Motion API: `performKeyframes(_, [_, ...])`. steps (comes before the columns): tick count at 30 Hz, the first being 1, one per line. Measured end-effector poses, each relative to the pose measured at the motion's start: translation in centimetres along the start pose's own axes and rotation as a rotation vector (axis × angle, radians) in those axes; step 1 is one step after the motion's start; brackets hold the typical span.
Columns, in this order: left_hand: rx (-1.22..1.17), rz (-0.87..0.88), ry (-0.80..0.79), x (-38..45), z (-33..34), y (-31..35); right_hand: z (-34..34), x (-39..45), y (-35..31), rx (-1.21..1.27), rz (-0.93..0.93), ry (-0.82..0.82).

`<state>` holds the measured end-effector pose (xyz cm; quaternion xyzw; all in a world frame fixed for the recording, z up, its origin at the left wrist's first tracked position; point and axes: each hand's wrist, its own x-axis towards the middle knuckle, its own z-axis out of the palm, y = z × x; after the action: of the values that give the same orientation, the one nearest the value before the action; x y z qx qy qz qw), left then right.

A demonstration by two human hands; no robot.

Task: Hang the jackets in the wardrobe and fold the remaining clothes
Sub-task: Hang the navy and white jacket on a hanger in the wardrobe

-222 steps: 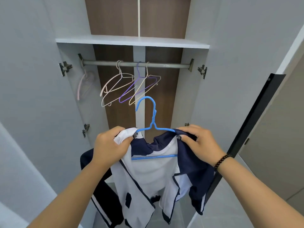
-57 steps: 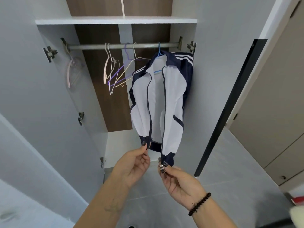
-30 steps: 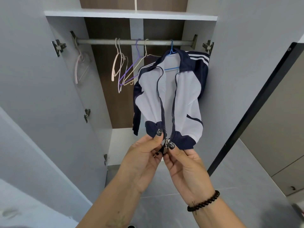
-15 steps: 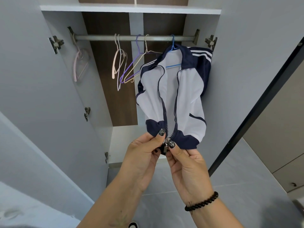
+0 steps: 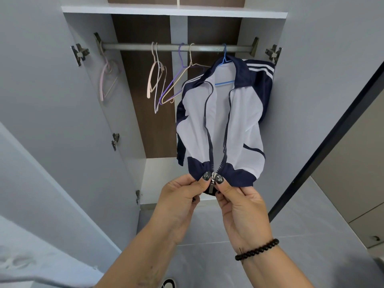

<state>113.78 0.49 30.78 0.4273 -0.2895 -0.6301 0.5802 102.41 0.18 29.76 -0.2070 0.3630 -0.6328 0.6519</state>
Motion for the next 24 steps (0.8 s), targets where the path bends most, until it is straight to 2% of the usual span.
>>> performKeyframes(5, [0.03,-0.019,0.027,-0.2,-0.8,-0.7,-0.3,0.0,0.7,-0.042,0.028,0.016])
performKeyframes(8, [0.047,-0.046,0.065,-0.1,-1.4,-1.2,-0.3,0.4,0.3,-0.112,0.151,0.005])
performKeyframes(12, [0.177,-0.084,0.132,0.0,-1.8,-1.9,-0.5,0.6,0.0,-0.492,0.375,-0.06])
performKeyframes(15, [0.274,-0.073,0.168,0.0,-2.2,-2.2,-0.8,0.5,0.4,-0.759,0.38,-0.104])
performKeyframes(20, [0.36,-0.03,0.232,0.5,-3.1,-2.9,-0.7,1.1,0.2,-0.809,0.386,-0.165])
performKeyframes(24, [0.425,-0.047,0.209,0.5,-3.4,-3.3,-0.3,2.9,-1.1,-0.741,0.548,-0.145])
